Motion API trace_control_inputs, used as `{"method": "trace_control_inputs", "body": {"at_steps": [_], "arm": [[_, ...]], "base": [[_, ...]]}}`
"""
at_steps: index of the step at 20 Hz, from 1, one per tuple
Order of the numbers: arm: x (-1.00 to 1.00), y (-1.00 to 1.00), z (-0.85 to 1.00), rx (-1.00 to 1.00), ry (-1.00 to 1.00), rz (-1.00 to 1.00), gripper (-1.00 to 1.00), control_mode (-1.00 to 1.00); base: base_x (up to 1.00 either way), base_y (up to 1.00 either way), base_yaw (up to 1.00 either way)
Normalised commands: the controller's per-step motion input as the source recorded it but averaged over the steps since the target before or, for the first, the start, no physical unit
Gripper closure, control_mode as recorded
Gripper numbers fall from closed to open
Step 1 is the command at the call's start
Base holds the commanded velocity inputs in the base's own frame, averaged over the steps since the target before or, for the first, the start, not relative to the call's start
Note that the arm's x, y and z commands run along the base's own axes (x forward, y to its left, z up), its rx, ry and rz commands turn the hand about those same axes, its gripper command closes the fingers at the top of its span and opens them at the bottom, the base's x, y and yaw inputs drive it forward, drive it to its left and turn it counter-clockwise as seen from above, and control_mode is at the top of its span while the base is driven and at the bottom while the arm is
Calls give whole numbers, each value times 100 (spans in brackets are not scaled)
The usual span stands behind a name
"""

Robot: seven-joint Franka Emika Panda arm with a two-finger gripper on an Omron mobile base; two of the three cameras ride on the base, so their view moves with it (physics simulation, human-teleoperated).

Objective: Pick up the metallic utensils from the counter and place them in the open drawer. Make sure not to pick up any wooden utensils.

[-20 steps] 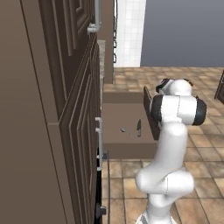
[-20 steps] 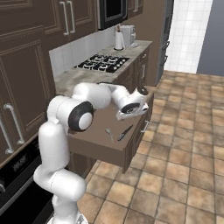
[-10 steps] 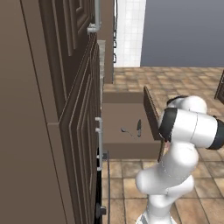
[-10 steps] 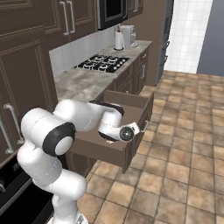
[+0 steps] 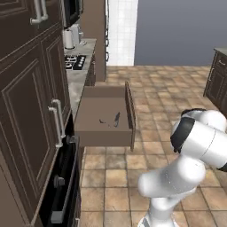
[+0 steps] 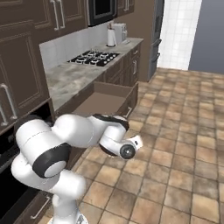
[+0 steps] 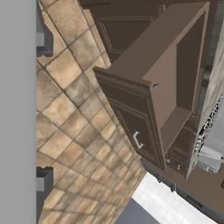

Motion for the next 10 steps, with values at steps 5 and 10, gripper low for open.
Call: {"method": "trace_control_inputs", "body": {"at_steps": [5, 10], "arm": [[0, 0, 0, 0, 0, 0, -100, 100], [0, 0, 0, 0, 0, 0, -100, 100]], "base": [[-75, -100, -8], [-69, -100, -11]]}}
